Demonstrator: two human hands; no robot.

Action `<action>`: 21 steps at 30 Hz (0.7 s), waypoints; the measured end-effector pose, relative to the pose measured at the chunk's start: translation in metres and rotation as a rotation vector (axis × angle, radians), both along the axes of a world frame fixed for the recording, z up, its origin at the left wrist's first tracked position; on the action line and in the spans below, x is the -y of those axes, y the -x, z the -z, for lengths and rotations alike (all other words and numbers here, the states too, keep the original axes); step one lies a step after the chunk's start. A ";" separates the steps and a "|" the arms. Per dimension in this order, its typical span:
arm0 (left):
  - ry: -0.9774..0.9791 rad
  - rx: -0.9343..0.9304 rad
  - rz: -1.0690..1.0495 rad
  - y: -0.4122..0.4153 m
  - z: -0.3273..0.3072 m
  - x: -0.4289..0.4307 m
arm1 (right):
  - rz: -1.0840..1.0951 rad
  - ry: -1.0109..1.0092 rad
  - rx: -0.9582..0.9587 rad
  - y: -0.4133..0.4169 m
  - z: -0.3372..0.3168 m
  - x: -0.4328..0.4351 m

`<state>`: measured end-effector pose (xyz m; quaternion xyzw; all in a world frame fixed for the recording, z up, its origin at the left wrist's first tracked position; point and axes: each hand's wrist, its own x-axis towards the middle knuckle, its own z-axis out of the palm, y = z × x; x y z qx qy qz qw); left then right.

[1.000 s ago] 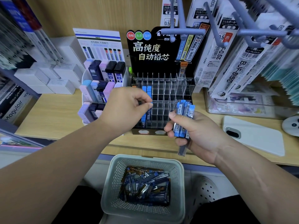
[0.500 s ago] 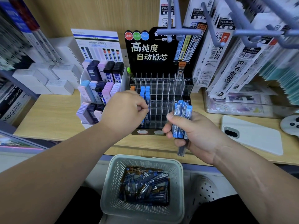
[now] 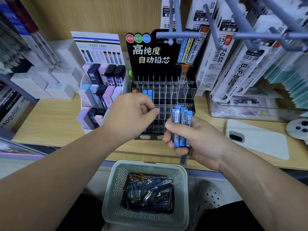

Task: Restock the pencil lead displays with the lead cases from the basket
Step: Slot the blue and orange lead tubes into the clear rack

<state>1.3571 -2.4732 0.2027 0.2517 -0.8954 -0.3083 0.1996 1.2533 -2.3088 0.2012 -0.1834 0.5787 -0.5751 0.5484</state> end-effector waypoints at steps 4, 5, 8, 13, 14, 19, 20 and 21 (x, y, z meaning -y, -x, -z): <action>-0.616 -0.055 0.134 0.002 -0.020 -0.019 | -0.074 0.013 -0.025 -0.003 0.000 0.000; -0.671 -0.048 0.146 0.002 -0.020 -0.022 | -0.085 0.010 -0.037 -0.003 0.001 0.001; -0.746 -0.027 0.105 0.001 -0.018 -0.019 | -0.099 0.001 -0.044 -0.004 0.003 0.001; -0.774 0.006 0.085 -0.001 -0.018 -0.011 | -0.047 -0.009 -0.032 -0.002 0.001 0.001; -0.776 -0.001 0.084 -0.001 -0.019 -0.011 | -0.028 -0.008 -0.030 -0.001 0.001 0.001; -0.781 -0.013 0.049 -0.001 -0.020 -0.006 | 0.050 -0.025 -0.022 0.003 0.002 0.002; -0.786 -0.015 0.034 -0.001 -0.020 -0.006 | 0.058 -0.025 -0.024 0.003 0.003 0.002; -0.799 -0.018 0.014 -0.001 -0.020 -0.007 | 0.064 -0.025 -0.030 0.002 0.003 0.003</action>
